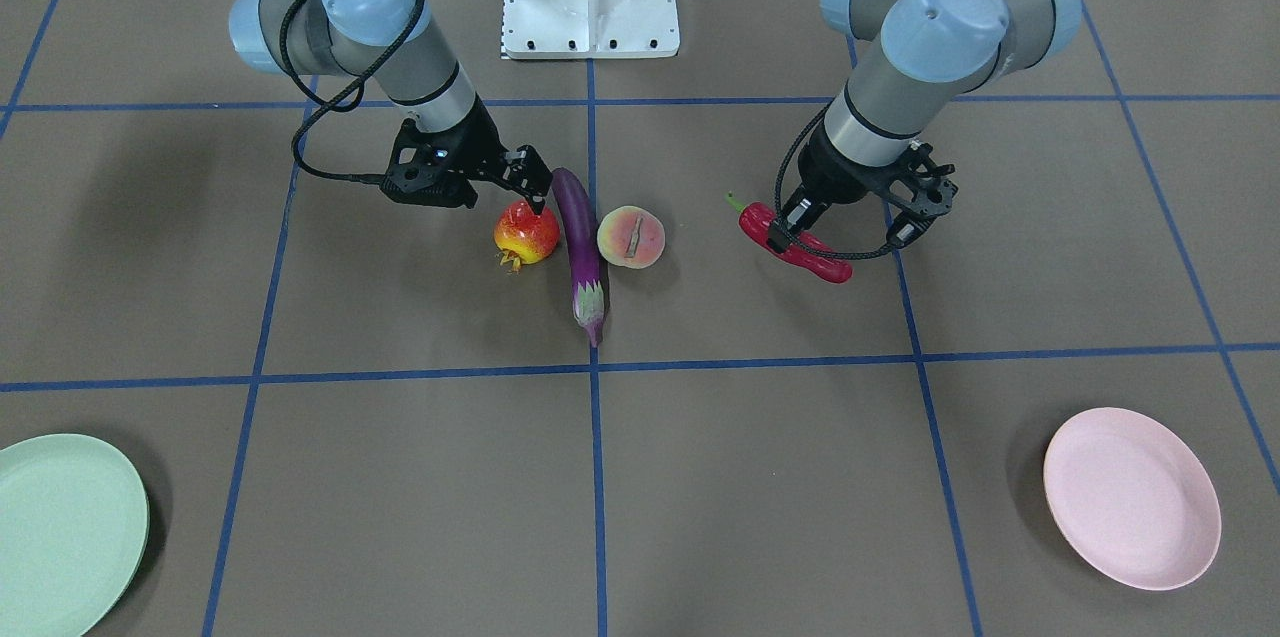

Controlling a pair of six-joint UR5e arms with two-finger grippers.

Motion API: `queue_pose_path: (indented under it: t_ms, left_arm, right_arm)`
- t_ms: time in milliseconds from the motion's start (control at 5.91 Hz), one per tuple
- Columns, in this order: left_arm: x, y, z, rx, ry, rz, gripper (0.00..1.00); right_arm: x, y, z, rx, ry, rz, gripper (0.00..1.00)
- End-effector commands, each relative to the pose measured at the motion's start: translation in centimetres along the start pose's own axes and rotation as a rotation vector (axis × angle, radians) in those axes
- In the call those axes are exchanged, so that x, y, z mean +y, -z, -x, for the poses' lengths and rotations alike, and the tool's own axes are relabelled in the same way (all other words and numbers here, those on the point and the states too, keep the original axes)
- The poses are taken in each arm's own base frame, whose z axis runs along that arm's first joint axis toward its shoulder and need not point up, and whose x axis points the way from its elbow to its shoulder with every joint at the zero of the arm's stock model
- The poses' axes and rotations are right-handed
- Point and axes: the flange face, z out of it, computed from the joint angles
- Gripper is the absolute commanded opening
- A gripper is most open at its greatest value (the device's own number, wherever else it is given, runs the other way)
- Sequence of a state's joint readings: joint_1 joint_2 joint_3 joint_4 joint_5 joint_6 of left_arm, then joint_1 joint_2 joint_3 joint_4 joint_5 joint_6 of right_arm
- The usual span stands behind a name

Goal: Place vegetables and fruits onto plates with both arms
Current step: 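Carry the chili toward the pink plate while the right gripper grasps the pomegranate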

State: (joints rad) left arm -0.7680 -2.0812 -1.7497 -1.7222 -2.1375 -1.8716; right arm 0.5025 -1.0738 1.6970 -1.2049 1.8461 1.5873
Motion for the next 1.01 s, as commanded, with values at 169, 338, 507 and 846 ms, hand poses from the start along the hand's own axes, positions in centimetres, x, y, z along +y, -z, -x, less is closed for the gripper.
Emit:
queue_pose_path:
  t_ms: [169,338,507,846]
  left_arm:
    - [-1.1,1.3,-0.3,0.019,-0.019,-0.014,0.0]
    - [-4.4,3.9,-0.7,0.048,-0.044,-0.052,0.0]
    - [-8.0,6.3,-0.5,0.054,-0.105,-0.059,0.0]
    - [-16.7,7.6,1.4,0.012,-0.192,-0.09,0.0]
  right_arm:
    - [-0.6,-1.6,0.0,0.001,-0.007,-0.015,0.98]
    - [-0.6,-1.5,0.2,-0.002,-0.034,-0.015,0.52]
    - [-0.6,-1.4,0.4,-0.007,-0.069,-0.012,0.01]
    - [-0.6,-0.4,1.0,-0.065,-0.063,-0.009,0.0]
